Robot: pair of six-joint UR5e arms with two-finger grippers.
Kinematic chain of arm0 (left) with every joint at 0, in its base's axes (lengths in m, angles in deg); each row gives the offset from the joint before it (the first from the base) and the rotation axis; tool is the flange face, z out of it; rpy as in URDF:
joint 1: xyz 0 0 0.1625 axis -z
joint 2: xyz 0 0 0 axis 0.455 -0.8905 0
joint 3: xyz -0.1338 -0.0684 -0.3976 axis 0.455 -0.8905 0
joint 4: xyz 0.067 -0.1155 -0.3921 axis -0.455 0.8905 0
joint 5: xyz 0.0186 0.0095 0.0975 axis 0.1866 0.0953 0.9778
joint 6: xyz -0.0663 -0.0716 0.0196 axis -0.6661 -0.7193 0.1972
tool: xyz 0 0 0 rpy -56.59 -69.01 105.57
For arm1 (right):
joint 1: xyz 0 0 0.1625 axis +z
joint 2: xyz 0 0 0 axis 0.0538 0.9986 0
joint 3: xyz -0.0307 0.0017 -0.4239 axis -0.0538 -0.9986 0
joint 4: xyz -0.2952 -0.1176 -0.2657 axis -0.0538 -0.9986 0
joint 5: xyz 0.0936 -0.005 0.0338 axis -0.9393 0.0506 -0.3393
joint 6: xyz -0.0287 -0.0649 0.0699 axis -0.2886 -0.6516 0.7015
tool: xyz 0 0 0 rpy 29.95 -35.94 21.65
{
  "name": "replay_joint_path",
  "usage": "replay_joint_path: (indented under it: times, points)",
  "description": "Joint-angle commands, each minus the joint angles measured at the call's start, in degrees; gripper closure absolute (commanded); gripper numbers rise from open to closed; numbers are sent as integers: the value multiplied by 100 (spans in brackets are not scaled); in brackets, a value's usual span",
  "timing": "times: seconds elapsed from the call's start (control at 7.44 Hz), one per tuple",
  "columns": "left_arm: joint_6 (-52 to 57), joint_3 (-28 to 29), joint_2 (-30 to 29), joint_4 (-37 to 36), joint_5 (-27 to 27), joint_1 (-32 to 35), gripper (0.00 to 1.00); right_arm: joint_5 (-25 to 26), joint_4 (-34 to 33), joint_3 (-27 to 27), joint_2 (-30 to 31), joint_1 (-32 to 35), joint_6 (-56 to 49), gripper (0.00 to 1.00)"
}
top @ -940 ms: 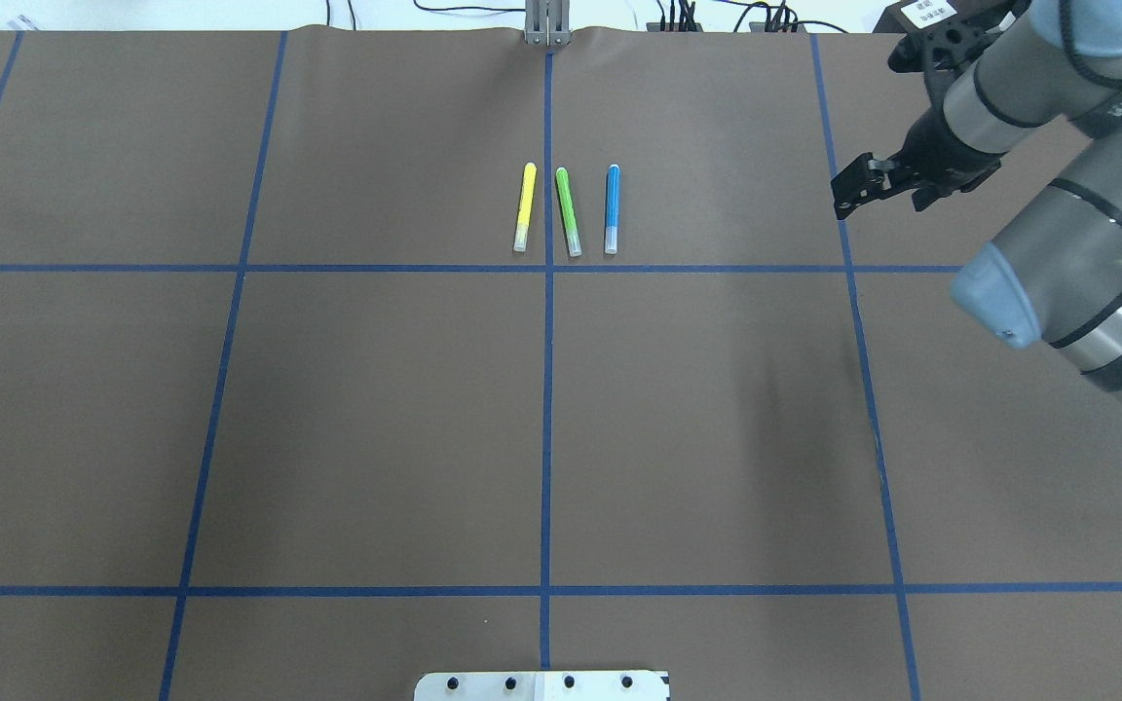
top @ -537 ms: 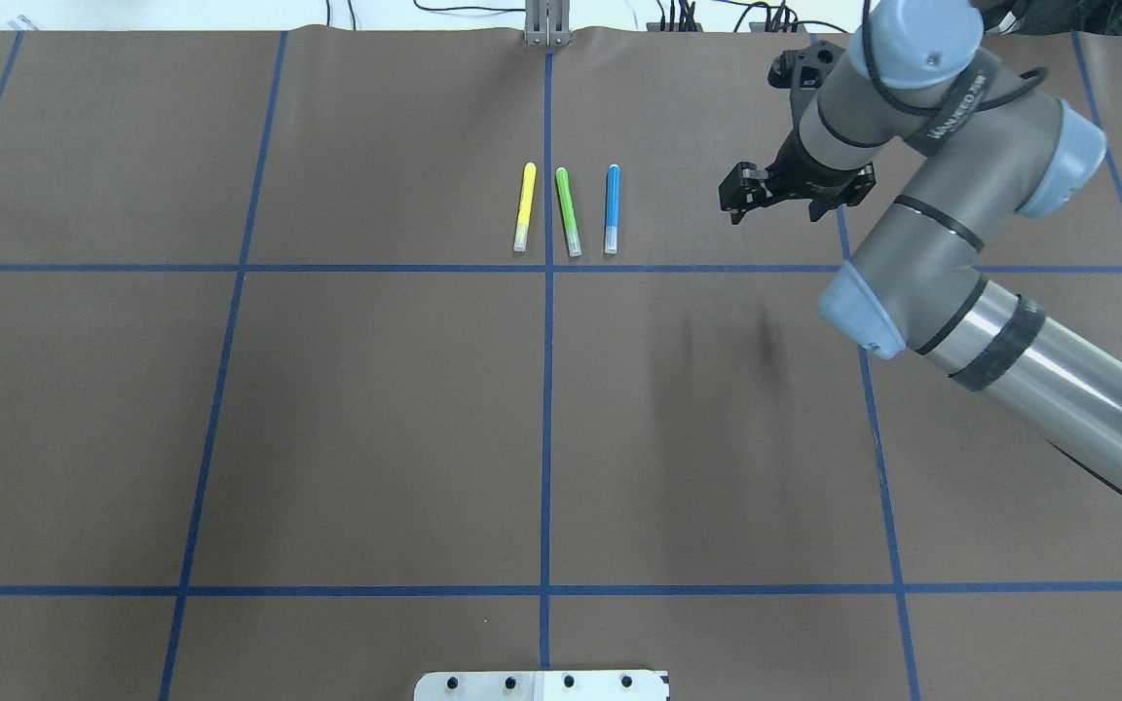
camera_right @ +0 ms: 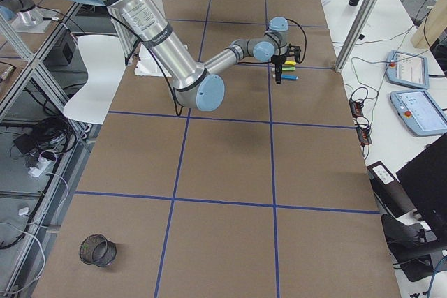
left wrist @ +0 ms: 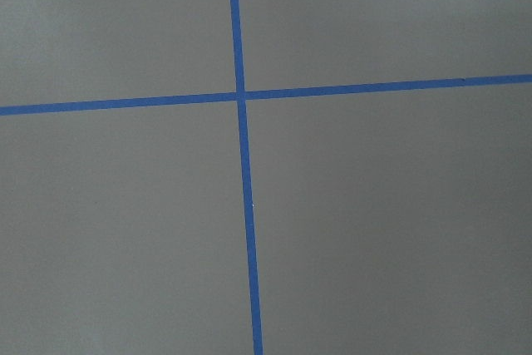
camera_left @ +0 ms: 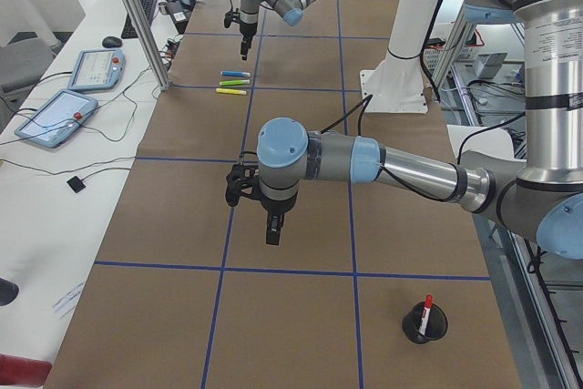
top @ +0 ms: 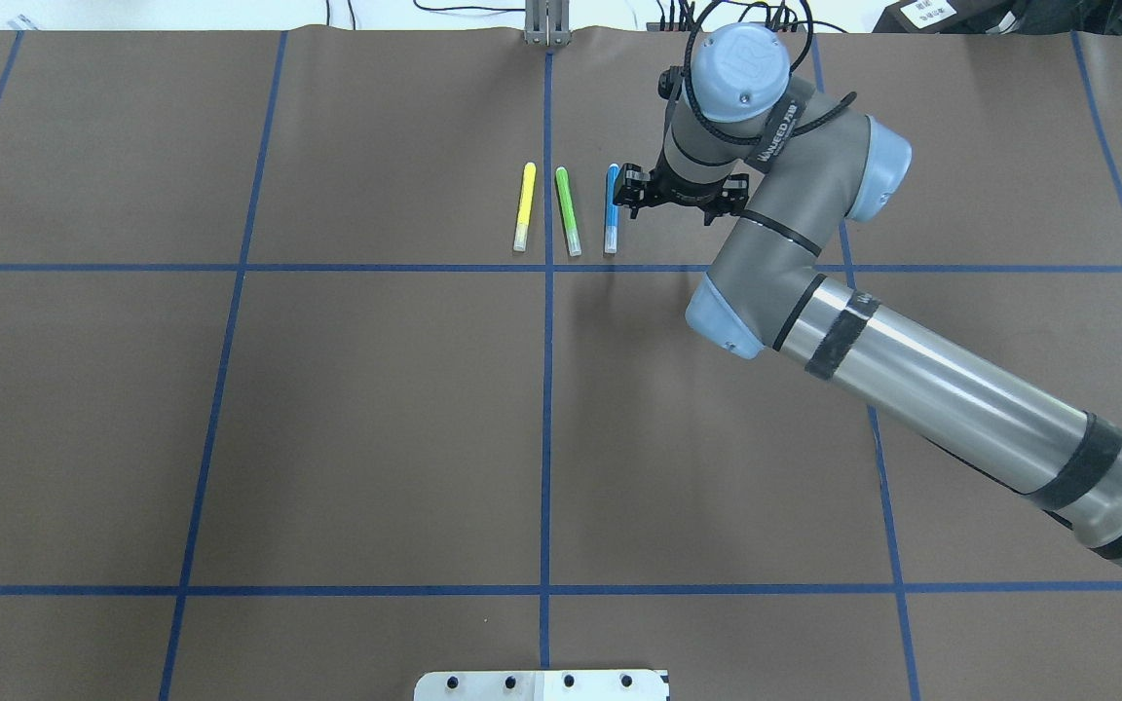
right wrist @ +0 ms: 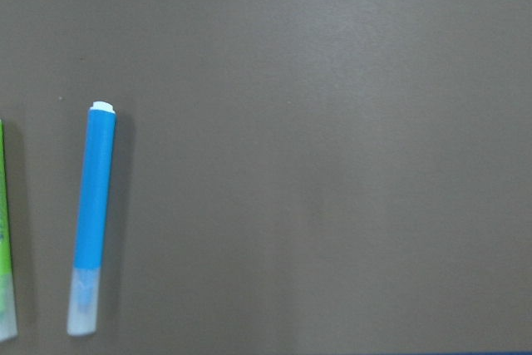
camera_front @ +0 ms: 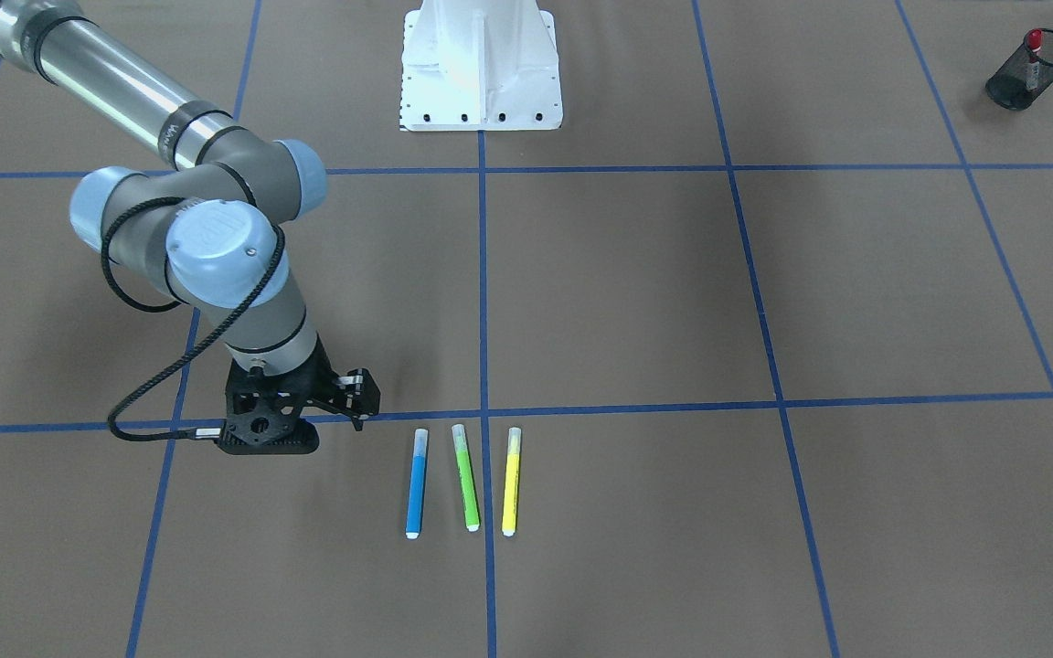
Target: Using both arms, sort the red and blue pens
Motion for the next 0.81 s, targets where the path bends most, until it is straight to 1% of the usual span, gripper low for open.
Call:
replay_joint_path:
  times: [0.0, 0.13, 0.4, 0.54, 0.67]
  points:
    - [0, 34, 0, 0, 0, -33, 0, 432, 83, -635, -438, -269, 500, 2]
    - [0, 34, 0, 0, 0, -33, 0, 442, 83, -645, -439, -279, 614, 8]
    - [0, 34, 0, 0, 0, -42, 0, 625, 74, -663, -474, -366, 676, 29]
    - [0, 34, 0, -9, 0, -42, 0, 635, 74, -654, -483, -375, 685, 32]
    - [0, 34, 0, -9, 0, -33, 0, 635, 83, -706, -544, -384, 685, 32]
